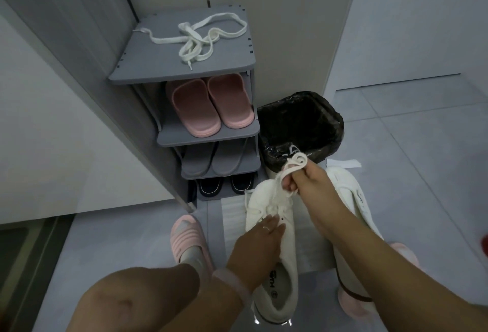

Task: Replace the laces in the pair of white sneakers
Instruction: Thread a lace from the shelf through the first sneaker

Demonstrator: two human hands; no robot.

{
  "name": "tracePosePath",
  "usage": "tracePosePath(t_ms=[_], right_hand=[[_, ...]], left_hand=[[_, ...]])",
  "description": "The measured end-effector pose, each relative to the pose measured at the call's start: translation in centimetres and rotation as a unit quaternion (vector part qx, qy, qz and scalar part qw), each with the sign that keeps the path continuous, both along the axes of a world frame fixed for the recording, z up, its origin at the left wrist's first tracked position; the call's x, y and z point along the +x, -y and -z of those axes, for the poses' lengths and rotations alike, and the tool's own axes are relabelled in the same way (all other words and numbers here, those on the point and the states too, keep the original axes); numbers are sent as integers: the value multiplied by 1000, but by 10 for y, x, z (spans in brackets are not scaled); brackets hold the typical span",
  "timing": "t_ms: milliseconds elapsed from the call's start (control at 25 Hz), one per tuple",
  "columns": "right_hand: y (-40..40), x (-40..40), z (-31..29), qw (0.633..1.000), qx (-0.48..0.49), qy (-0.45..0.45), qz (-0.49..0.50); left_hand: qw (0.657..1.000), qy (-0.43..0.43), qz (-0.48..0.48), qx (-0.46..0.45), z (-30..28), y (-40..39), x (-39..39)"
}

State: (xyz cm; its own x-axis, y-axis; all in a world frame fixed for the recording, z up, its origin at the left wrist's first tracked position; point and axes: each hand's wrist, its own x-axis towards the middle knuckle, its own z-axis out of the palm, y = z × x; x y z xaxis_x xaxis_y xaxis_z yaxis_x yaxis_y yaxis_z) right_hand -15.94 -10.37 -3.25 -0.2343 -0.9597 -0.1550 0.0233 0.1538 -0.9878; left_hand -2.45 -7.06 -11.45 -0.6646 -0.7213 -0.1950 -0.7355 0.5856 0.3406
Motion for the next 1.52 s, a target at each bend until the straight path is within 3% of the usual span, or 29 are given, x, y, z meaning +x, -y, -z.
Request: tracePosePath(t_ms=[200,280,320,400,480,560,640,760,840,880,960,1040,1160,1200,1280,1400,1520], right_hand=[[4,-5,-50,994,-105,1,-23],[2,-3,-51,994,-89,-1,-57],[2,-3,-47,995,-65,-7,-80],[1,-1,-27,989,14,-67,-129],[-5,2,3,955,99,-186,-210],[-16,13,36,905,115,-283,-298],[-23,21,54,877,99,-330,-336],[-25,22,64,849,84,-388,-348],[-24,21,66,845,90,-396,-348],[-23,21,65,846,96,-394,-347],[-22,21,64,865,106,-360,-334],[-23,18,57,883,111,-331,-315],[-25,12,37,917,106,-268,-277],[-26,10,27,939,95,-230,-238],[-24,2,8,977,44,-171,-124],[-22,-9,-16,986,-49,-157,-31],[-18,-4,-22,981,-50,-188,-26]], left_hand=[[999,4,-1,48,0,9,-8],[992,-74,-64,78,-5,9,-9],[971,-149,-150,111,-9,11,-8],[883,-265,-355,154,-13,24,-5],[799,-294,-499,160,5,48,2],[757,-270,-534,262,19,63,2],[719,-293,-530,341,23,70,-8],[623,-436,-536,366,-9,83,-25],[593,-535,-469,379,-48,93,-27],[618,-556,-420,364,-68,96,-25],[719,-522,-359,285,-98,94,-12],[816,-399,-385,165,-101,91,12],[919,-151,-365,-2,-81,77,40],[940,-101,-326,-23,-73,71,41],[978,-78,-191,-36,-62,49,32],[993,-94,73,20,-37,18,15],[989,-54,94,103,-6,10,11]])
